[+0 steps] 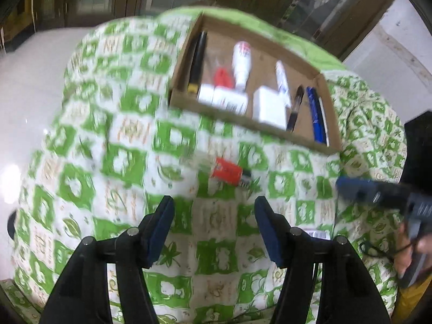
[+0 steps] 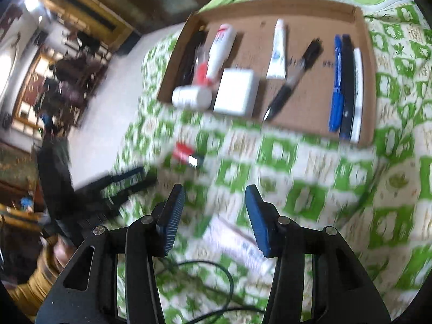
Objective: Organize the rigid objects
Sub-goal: 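Reach the right gripper to the large white-pink tube and grasp it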
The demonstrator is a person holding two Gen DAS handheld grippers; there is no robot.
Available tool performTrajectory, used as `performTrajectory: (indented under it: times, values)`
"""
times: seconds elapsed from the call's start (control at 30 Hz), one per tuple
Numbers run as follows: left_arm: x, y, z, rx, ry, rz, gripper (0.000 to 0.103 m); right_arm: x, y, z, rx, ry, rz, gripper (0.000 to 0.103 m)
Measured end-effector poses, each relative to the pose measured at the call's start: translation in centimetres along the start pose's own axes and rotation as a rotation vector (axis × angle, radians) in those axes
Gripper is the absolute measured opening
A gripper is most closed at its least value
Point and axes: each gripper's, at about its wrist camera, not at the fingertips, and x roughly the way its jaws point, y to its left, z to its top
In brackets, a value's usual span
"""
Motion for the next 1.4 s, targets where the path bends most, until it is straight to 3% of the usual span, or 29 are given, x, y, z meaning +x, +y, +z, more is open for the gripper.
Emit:
performTrajectory:
  times: [0.33, 0.6, 0.83, 1.0, 1.17, 1.4]
  values:
    - [1.3, -0.8, -1.3, 0.074, 0.025, 0.134, 0.062, 2.6, 1.1, -1.7, -0.029, 0.074, -0.062, 0.047]
    - [1.8, -2.5, -1.8, 0.174, 0.02, 0.197, 0.062, 3.4, 1.6, -2.4, -0.048, 0.098, -0.095, 0.047]
    - [1.9, -3.0, -1.8, 0.193, 0.013, 0.203, 0.062, 5.3, 1.8, -3.0, -0.105, 0.169, -0.199, 0.047]
    - [1.8, -2.9, -1.7, 0.179, 0.014, 0.193, 0.062, 8.5, 2.6, -4.3, -0.204, 0.289, -0.324, 0.049]
    - [1.7, -2.4, -1.7, 0.15, 0.019, 0.181, 0.062, 9.8, 4.0, -5.0, -0.299, 0.328, -0.378, 0.056]
    - [1.5, -1.2, -1.5, 0.077, 0.026, 0.15, 0.062, 10.2, 4.0, -4.9, -0.325, 0.325, -0.411, 0.055]
